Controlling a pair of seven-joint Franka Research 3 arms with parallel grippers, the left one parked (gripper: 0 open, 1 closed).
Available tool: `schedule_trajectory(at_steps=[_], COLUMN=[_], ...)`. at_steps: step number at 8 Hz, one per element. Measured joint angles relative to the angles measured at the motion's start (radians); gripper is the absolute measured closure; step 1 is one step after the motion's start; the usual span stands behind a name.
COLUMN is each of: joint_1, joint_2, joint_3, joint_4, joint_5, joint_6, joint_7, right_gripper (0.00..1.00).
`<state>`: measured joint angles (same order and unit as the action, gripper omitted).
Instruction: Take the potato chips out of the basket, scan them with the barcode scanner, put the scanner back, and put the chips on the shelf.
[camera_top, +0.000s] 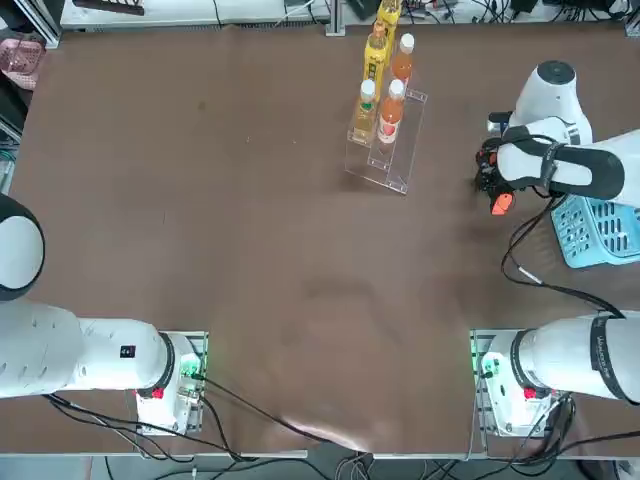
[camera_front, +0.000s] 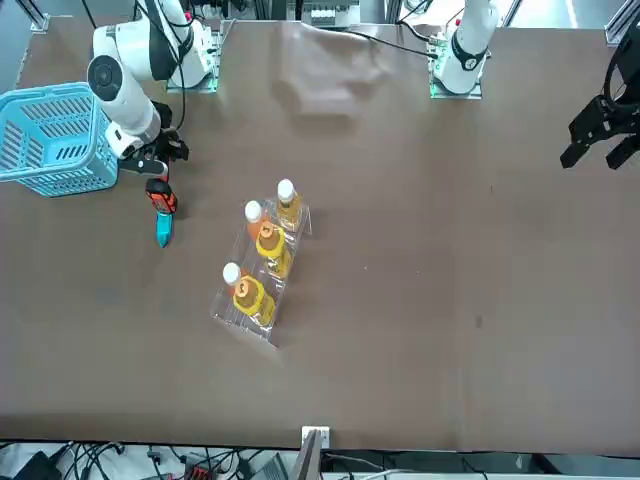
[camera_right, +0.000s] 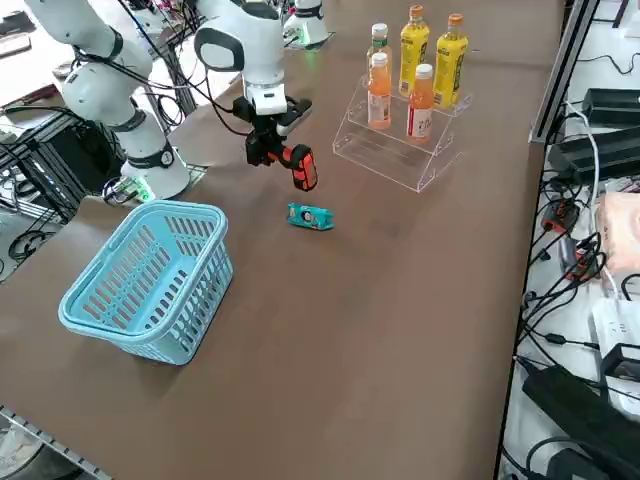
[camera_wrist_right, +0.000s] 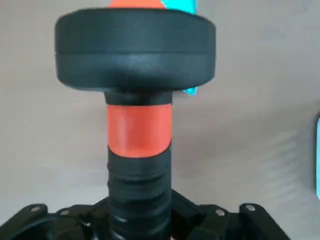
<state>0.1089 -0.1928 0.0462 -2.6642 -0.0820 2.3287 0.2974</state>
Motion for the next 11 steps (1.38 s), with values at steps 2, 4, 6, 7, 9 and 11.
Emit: schedule_trajectory(at_steps=[2,4,6,7,9,11], joint_1=[-0.001,-0.004,-0.019,-0.026,-0.032,-0.032], joint_2=[0.034,0.05,0.053,0.053,0.053,0.053], joint_3=[-0.004,-0.007,-0.011,-0.012,-0.012,-0.012], joint_4=[-0.007,-0.007,-0.007,-0.007,-0.007,-0.007], joint_5=[0.0,0.0,0.0,0.0,0.0,0.0], joint_6=[0.039,0.048,0.047,0.047,0.047,0.046], joint_7=[0.001,0.004,0.004,0.004,0.004,0.004], right_gripper=[0.84,0.84,0.84,0.84,0.84,0.84])
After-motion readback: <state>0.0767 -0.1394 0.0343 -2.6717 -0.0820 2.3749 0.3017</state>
